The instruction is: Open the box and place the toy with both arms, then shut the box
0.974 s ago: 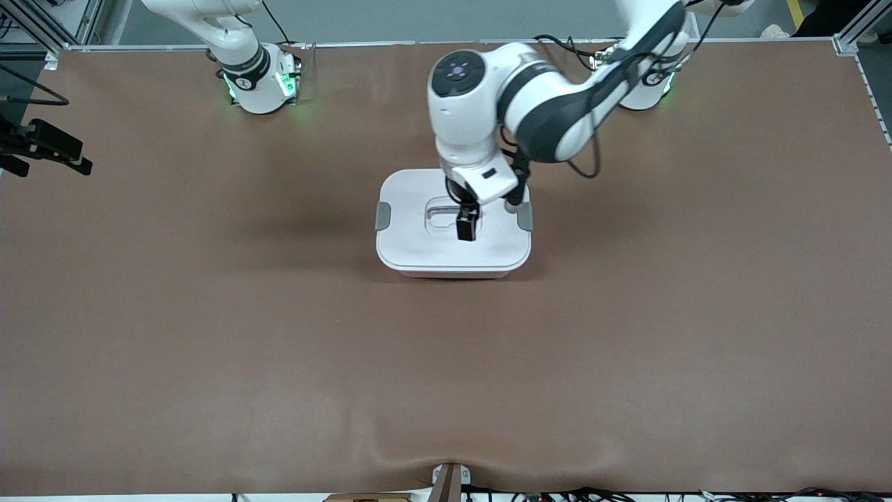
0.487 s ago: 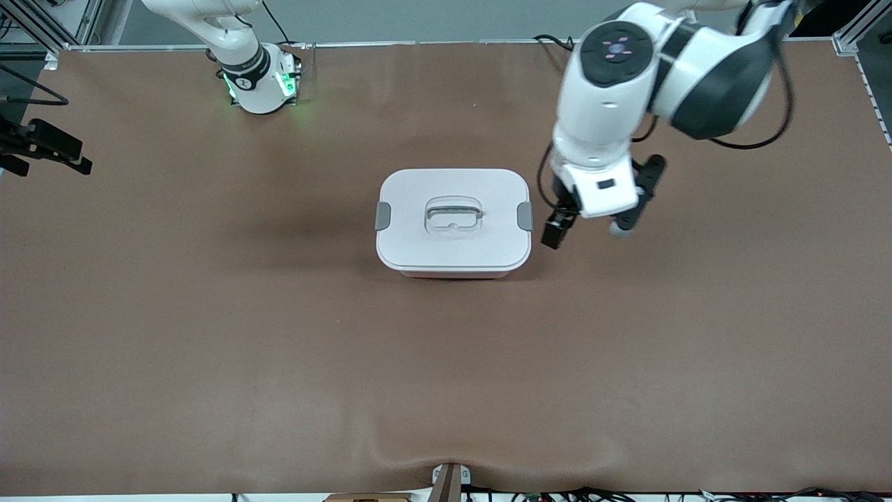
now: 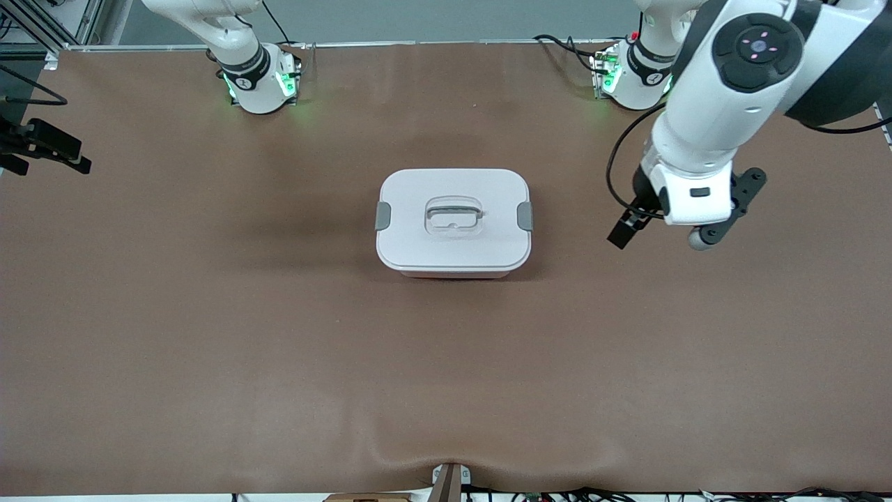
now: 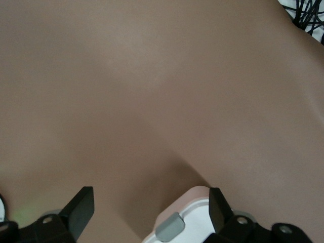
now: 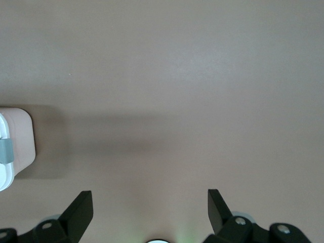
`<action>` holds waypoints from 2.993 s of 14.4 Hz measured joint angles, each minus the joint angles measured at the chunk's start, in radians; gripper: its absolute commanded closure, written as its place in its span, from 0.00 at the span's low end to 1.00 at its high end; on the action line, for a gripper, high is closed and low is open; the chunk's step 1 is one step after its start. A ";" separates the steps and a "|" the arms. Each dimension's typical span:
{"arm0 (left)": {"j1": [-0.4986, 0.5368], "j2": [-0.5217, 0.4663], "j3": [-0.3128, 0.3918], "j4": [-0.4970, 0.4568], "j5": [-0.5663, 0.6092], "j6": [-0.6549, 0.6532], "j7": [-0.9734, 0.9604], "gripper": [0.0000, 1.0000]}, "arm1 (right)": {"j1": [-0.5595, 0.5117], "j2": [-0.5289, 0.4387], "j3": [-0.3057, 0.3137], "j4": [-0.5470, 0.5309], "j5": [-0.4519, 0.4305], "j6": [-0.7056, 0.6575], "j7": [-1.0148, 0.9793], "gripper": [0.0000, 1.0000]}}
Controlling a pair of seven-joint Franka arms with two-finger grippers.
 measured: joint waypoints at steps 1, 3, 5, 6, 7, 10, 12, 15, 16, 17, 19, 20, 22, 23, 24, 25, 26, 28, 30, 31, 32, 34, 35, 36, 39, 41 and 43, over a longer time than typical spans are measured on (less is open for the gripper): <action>0.007 -0.007 0.003 0.001 -0.003 -0.010 0.042 0.00 | 0.000 0.000 0.000 0.000 0.000 0.000 0.000 0.00; 0.003 -0.036 0.043 0.001 -0.025 -0.027 0.146 0.00 | -0.001 0.000 0.000 0.000 0.000 0.000 -0.001 0.00; -0.026 -0.077 0.143 0.001 -0.068 -0.057 0.286 0.00 | -0.001 0.000 -0.001 0.000 0.000 0.000 -0.001 0.00; -0.060 -0.097 0.213 0.001 -0.086 -0.070 0.361 0.00 | -0.001 0.000 -0.001 0.000 0.000 0.000 -0.001 0.00; -0.104 -0.117 0.292 0.001 -0.101 -0.088 0.437 0.00 | -0.002 0.000 -0.001 0.000 0.000 0.001 -0.001 0.00; -0.189 -0.165 0.456 0.000 -0.130 -0.140 0.638 0.00 | -0.002 0.000 -0.001 0.000 0.000 0.004 -0.001 0.00; -0.194 -0.194 0.503 -0.007 -0.134 -0.162 0.749 0.00 | -0.002 0.000 -0.001 0.000 0.000 0.004 -0.001 0.00; -0.222 -0.246 0.577 -0.045 -0.135 -0.174 0.867 0.00 | -0.002 0.000 -0.001 0.001 -0.001 0.005 -0.001 0.00; -0.228 -0.264 0.594 -0.061 -0.135 -0.177 0.905 0.00 | -0.002 0.000 -0.002 0.001 -0.001 0.005 -0.001 0.00; -0.229 -0.283 0.603 -0.077 -0.135 -0.181 0.941 0.00 | -0.002 0.000 -0.002 0.001 -0.001 0.005 -0.001 0.00; -0.228 -0.317 0.616 -0.108 -0.135 -0.185 0.995 0.00 | -0.003 0.000 -0.002 0.001 -0.001 0.004 -0.001 0.00; -0.224 -0.329 0.621 -0.118 -0.135 -0.185 1.015 0.00 | -0.004 0.000 -0.003 0.001 -0.001 0.004 -0.001 0.00; -0.210 -0.342 0.624 -0.128 -0.135 -0.186 1.051 0.00 | -0.014 0.000 -0.005 0.001 -0.001 0.003 -0.001 0.00; -0.205 -0.345 0.626 -0.128 -0.135 -0.186 1.060 0.00 | -0.021 0.000 -0.005 0.001 -0.001 0.002 -0.002 0.00; -0.202 -0.345 0.626 -0.128 -0.135 -0.186 1.064 0.00 | -0.025 0.000 -0.006 0.001 -0.001 0.002 -0.002 0.00; -0.200 -0.345 0.626 -0.128 -0.135 -0.186 1.065 0.00 | -0.026 0.000 -0.006 0.001 -0.001 0.001 -0.003 0.00; -0.199 -0.345 0.625 -0.128 -0.138 -0.186 1.065 0.00 | -0.026 0.000 -0.005 0.001 -0.001 0.000 -0.003 0.00; -0.198 -0.345 0.624 -0.128 -0.156 -0.185 1.065 0.00 | -0.026 0.000 -0.005 0.001 -0.001 -0.005 -0.003 0.00; -0.198 -0.345 0.620 -0.128 -0.167 -0.185 1.070 0.00 | -0.026 0.000 -0.005 0.001 -0.001 -0.007 -0.003 0.00; -0.199 -0.345 0.619 -0.128 -0.168 -0.185 1.091 0.00 | -0.026 0.000 -0.005 0.001 -0.001 -0.008 -0.003 0.00; -0.199 -0.345 0.619 -0.128 -0.169 -0.184 1.121 0.00 | -0.026 0.000 -0.005 0.001 -0.001 -0.008 -0.003 0.00; -0.199 -0.345 0.619 -0.125 -0.169 -0.184 1.150 0.00 | -0.026 0.000 -0.005 0.001 -0.001 -0.009 -0.003 0.00; -0.199 -0.345 0.618 -0.122 -0.169 -0.183 1.152 0.00 | -0.026 0.000 -0.005 0.001 -0.001 -0.009 -0.003 0.00; -0.199 -0.345 0.618 -0.119 -0.169 -0.183 1.152 0.00 | -0.026 0.000 -0.005 0.001 -0.001 -0.009 -0.003 0.00; -0.201 -0.345 0.616 -0.114 -0.169 -0.183 1.160 0.00 | -0.026 0.000 -0.005 0.002 -0.001 -0.009 -0.003 0.00; -0.203 -0.345 0.615 -0.114 -0.172 -0.183 1.162 0.00 | -0.026 -0.001 -0.002 0.004 -0.001 -0.009 -0.003 0.00; -0.203 -0.345 0.615 -0.114 -0.189 -0.183 1.162 0.00 | -0.025 -0.001 0.002 0.007 -0.001 -0.009 -0.003 0.00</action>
